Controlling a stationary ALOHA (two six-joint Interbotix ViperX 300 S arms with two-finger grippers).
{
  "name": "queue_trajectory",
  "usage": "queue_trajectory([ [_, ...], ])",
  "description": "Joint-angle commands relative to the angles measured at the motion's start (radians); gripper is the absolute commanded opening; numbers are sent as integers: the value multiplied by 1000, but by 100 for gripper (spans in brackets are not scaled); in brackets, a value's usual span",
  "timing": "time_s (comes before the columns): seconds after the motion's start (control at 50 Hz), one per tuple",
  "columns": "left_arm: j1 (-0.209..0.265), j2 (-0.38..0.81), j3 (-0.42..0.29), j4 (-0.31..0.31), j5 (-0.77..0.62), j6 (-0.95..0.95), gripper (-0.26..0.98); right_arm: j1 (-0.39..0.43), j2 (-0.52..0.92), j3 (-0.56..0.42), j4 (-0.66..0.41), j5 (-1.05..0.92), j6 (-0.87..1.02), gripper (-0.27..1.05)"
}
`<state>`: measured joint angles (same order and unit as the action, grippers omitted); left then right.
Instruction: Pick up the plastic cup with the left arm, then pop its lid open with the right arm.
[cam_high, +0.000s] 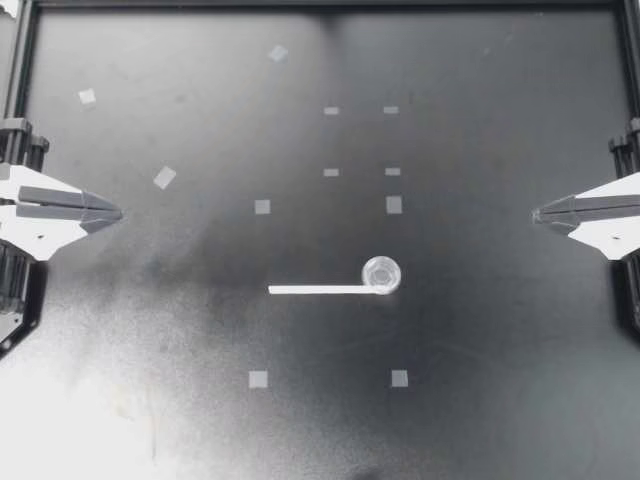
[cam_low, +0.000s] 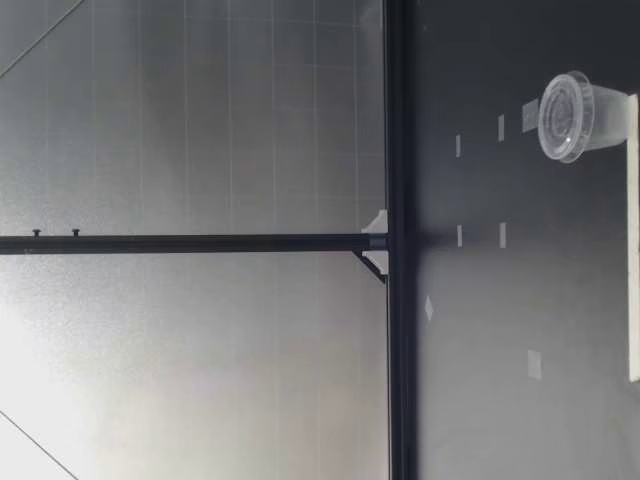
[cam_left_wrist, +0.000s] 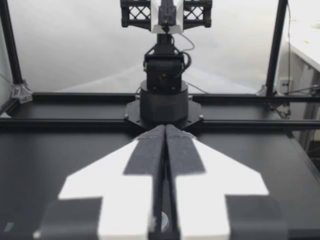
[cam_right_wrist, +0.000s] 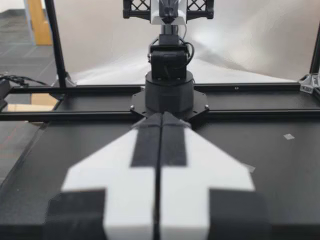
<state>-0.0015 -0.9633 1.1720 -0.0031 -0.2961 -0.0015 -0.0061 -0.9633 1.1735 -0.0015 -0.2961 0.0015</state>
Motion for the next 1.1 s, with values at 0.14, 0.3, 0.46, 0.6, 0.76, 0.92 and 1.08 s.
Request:
queue_trajectory([
  [0.14, -5, 5, 38, 0, -3, 23, 1, -2, 3, 17, 0, -3, 9, -3],
  [0.3, -5, 26, 51, -3, -3, 18, 1, -2, 15, 31, 0, -3, 54, -3],
  [0.46, -5, 60, 20, -3, -3, 20, 1, -9, 21, 11, 8, 29, 66, -3],
  [0.6, -5, 121, -8, -5, -3, 21, 2, -41, 43, -57, 38, 192, 112, -3],
  [0.76, 2, 236, -60, -5, -6, 21, 2, -51, 89, -137, 38, 347, 156, -3],
  [0.92, 11, 351, -107, -5, -12, 23, 5, -51, 130, -147, 38, 367, 158, -3],
  [1.08, 9, 440, -126, -5, -40, 11, 14, -37, 210, -152, 40, 403, 190, -3],
])
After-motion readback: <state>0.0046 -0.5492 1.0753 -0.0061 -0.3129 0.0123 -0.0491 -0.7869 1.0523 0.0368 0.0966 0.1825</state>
